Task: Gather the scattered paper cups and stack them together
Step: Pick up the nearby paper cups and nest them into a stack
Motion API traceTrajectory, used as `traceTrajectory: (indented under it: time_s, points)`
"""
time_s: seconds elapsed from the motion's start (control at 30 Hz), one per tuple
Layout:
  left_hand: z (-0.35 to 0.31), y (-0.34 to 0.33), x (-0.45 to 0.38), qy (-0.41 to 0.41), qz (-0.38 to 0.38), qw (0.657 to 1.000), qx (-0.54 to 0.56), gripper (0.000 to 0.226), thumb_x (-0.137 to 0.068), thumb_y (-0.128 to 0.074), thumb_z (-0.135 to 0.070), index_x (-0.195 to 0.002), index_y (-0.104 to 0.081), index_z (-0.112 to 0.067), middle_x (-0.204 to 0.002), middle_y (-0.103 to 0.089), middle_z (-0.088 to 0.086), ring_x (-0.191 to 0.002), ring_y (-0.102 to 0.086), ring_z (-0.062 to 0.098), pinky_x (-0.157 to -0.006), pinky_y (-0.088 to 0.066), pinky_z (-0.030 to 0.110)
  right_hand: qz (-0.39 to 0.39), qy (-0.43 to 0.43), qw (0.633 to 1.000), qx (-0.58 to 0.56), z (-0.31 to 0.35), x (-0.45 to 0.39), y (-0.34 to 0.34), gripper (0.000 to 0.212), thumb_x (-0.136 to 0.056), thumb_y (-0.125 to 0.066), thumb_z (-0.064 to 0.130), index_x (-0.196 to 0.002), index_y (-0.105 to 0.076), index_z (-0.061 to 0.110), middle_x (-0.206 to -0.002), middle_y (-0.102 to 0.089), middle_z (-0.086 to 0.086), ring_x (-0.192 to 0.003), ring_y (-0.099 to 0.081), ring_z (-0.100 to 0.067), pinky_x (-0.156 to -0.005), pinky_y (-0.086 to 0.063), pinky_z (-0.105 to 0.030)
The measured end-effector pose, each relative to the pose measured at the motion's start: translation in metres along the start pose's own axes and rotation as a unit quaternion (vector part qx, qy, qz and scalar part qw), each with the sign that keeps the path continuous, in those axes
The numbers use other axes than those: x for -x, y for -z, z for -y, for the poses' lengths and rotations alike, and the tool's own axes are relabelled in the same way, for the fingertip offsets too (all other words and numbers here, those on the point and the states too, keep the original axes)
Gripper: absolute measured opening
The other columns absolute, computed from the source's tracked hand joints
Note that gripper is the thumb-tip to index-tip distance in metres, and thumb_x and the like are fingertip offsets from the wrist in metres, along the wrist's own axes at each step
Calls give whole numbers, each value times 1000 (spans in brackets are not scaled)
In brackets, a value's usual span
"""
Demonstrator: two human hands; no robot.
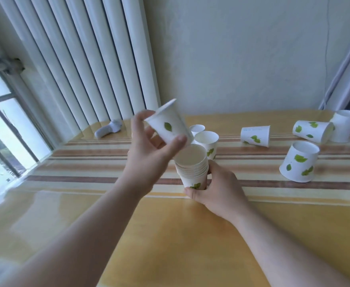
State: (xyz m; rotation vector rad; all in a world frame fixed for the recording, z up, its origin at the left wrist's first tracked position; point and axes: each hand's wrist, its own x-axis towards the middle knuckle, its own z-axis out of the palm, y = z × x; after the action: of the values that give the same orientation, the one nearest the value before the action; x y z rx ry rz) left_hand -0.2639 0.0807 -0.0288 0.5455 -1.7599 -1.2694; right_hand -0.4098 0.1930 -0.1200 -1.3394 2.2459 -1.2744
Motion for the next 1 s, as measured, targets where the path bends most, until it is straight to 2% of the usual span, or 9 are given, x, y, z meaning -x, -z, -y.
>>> traceTrajectory:
  time_s: [0.1, 0.27, 0.4, 0.47, 0.57, 0.7, 0.83, 0.9, 1.0]
  points:
    - [9, -13, 6, 13, 52, 992, -110, 70, -71, -87, -40, -124, -41, -48, -110, -77, 3, -110, -76, 24, -96, -63, 56, 2, -8, 1000, -14, -1, 1, 3, 60, -70, -92, 52, -122, -65, 37, -111, -73, 18, -100, -73, -10, -88, -61, -40]
    - [25, -13, 13, 37, 59, 991, -112, 80, -72, -82, -46, -139, -41, -51, -117, -76, -5, -117, -73, 15, -105, -58, 54, 17, -20, 999, -33, 0, -1, 3, 60, -72, -91, 51, -125, -64, 40, -112, -74, 20, -100, -74, -8, -88, -62, -39]
    - [30, -3, 12, 36, 77, 994, -63, 75, -79, -74, -28, -145, -44, -47, -128, -75, 3, -126, -70, 24, -113, -52, 55, 19, -26, 999, -32, -1, -2, 4, 57, -74, -92, 49, -122, -66, 37, -110, -73, 20, -98, -73, -7, -86, -60, -35]
    - [32, 5, 12, 35, 77, 995, -52, 79, -78, -61, -13, -149, -43, -45, -138, -71, 4, -132, -64, 26, -115, -48, 47, 20, -27, 999, -34, -3, -2, 4, 53, -74, -93, 49, -118, -65, 38, -108, -73, 22, -98, -73, -6, -85, -59, -35]
    - [42, 20, 3, 44, 3, 995, -87, 72, -73, -55, -13, -134, -56, -51, -139, -65, -7, -136, -56, 20, -113, -46, 40, 23, -31, 999, -38, -4, -4, 3, 50, -73, -94, 48, -112, -64, 40, -105, -73, 23, -96, -74, -4, -85, -61, -36]
    - [66, 39, -29, 134, -134, 956, -224, 54, -88, -65, -25, -136, -55, -45, -142, -50, -10, -141, -43, 23, -105, -43, 39, 25, -38, 998, -43, -5, -5, 2, 49, -70, -93, 50, -107, -62, 41, -102, -74, 23, -92, -74, -2, -82, -62, -35]
    - [92, 57, -63, 258, -81, 908, -321, 90, -92, -68, -49, -167, -18, -47, -168, -29, 7, -157, -23, 33, -119, -35, 51, 30, -40, 998, -43, -6, -7, 1, 48, -71, -93, 50, -106, -61, 42, -102, -73, 24, -93, -74, -2, -82, -61, -34]
    - [107, 61, -71, 283, -52, 888, -359, 97, -92, -61, -65, -170, -7, -47, -167, -35, 10, -157, -25, 37, -123, -33, 55, 30, -40, 998, -44, -6, -8, 2, 48, -70, -92, 50, -106, -61, 42, -102, -73, 23, -93, -73, -2, -81, -60, -33]
    - [122, 60, -71, 238, -73, 877, -412, 84, -99, -53, -60, -170, -17, -36, -153, -56, 13, -147, -42, 41, -115, -39, 51, 32, -35, 998, -42, -6, -9, 1, 47, -71, -93, 50, -104, -60, 43, -102, -72, 24, -93, -73, 0, -75, -55, -27]
